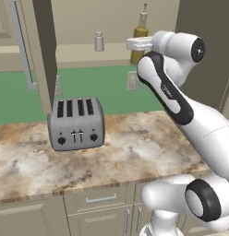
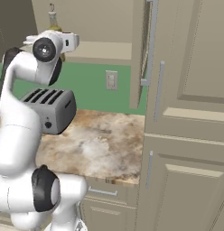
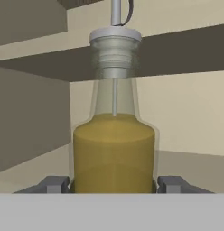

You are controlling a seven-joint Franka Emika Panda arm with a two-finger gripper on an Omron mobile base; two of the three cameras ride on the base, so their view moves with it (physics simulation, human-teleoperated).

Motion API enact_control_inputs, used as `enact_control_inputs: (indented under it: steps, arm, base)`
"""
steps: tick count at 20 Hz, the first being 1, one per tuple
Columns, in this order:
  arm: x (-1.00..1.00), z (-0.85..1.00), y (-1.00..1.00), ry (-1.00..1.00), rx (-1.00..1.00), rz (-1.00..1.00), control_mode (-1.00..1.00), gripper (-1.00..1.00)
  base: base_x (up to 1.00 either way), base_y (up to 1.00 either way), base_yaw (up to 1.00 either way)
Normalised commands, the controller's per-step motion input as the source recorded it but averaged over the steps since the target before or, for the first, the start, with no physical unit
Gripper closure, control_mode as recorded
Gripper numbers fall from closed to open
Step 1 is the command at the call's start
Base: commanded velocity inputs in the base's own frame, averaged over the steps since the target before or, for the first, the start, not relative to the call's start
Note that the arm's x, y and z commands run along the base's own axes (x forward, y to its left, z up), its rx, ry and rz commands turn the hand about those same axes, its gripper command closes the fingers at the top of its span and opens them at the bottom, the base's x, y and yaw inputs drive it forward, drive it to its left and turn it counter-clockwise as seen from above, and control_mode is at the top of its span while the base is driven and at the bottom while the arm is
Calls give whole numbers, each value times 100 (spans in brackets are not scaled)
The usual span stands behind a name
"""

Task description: Move the shaker and oil and vinegar bottle from the cabinet to the dining counter.

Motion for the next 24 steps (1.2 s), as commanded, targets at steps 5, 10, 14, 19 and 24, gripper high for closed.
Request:
enact_control_inputs:
  steps: [5,10,14,19,24]
  arm:
    - [-93,17,0,-1,-4,7,-100,100]
    - [-77,0,10,0,-8,13,-100,100]
    - [-72,-5,7,0,-6,15,-100,100]
    - [-67,-17,2,0,-3,16,-100,100]
    - [-64,-33,0,0,-2,16,-100,100]
  base:
    - [0,0,0]
    - [0,0,0]
    - [0,0,0]
    - [0,0,0]
    - [0,0,0]
